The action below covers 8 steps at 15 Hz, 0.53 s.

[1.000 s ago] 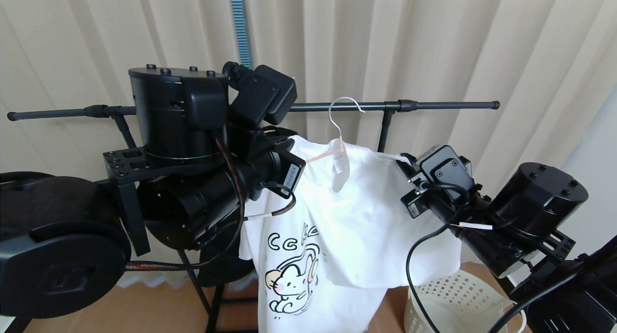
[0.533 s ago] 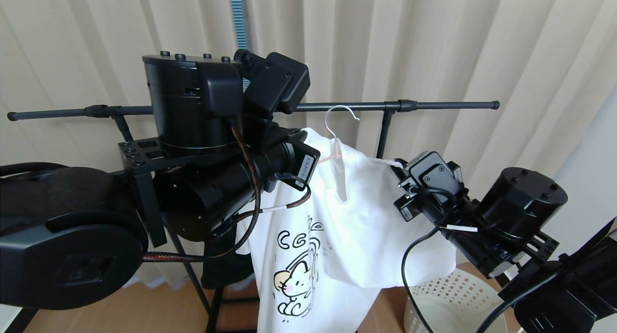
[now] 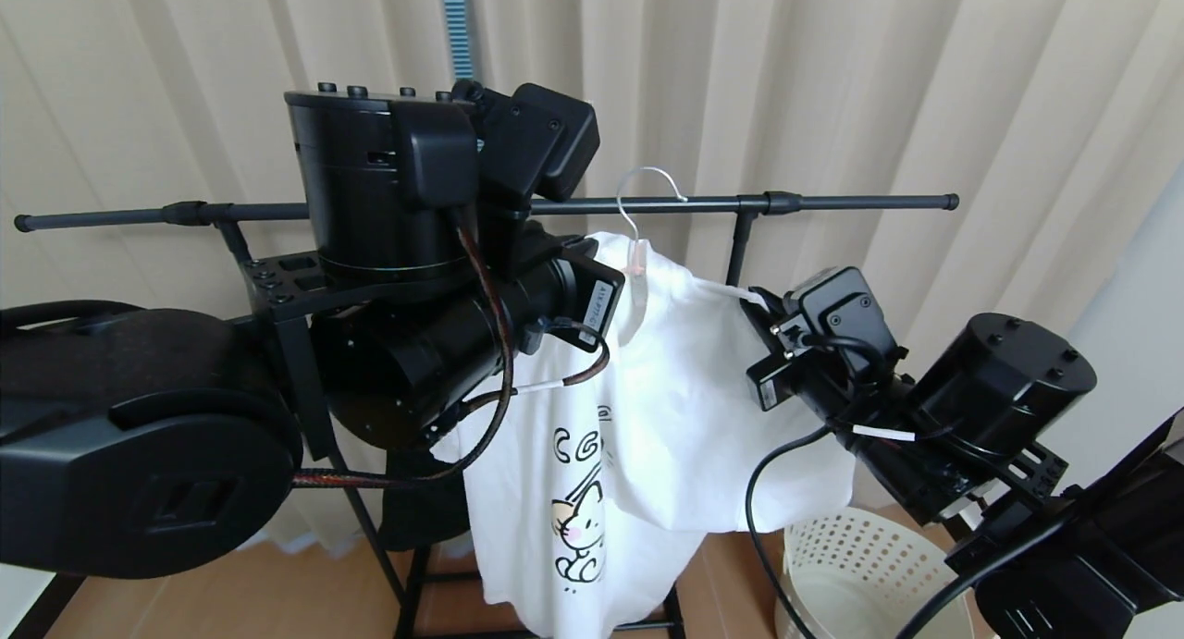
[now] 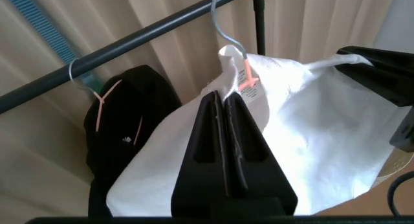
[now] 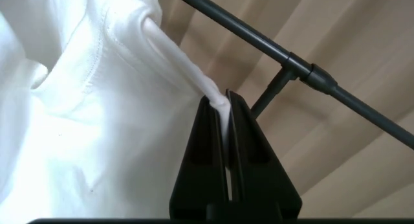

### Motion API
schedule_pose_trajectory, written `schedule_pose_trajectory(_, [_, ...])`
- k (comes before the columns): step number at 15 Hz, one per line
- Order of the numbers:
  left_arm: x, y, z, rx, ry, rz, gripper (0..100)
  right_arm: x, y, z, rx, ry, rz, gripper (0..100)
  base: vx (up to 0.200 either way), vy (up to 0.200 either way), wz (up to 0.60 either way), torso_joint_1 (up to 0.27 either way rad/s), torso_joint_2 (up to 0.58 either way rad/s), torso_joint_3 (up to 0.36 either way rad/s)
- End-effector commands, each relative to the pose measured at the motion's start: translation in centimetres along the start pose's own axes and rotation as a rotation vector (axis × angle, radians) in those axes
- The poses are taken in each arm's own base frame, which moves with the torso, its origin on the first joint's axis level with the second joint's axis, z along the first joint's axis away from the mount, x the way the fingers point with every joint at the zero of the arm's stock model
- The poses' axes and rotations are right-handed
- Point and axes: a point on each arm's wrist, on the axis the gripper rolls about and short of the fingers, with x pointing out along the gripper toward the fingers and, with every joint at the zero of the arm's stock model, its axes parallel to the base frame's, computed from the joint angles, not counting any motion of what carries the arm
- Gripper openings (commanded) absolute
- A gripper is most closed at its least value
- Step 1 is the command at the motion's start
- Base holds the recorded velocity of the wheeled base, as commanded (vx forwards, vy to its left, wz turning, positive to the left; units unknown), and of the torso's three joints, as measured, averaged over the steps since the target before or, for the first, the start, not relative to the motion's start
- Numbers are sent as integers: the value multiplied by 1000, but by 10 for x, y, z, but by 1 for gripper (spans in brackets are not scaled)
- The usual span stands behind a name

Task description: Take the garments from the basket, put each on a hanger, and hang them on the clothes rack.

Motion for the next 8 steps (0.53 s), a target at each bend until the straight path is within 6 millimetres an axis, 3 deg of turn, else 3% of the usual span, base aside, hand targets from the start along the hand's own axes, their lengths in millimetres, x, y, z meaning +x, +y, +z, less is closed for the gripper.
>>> schedule_pose_trajectory(1, [11, 1, -5, 0, 15, 14, 0, -5, -5, 8, 86, -22, -11, 0, 0, 0, 0, 0, 0, 0])
schedule_pose_trajectory(8, [8, -3, -12, -52, 27, -50, 0, -5, -7, 13, 155, -36, -15, 0, 0, 0, 0, 0, 0, 0])
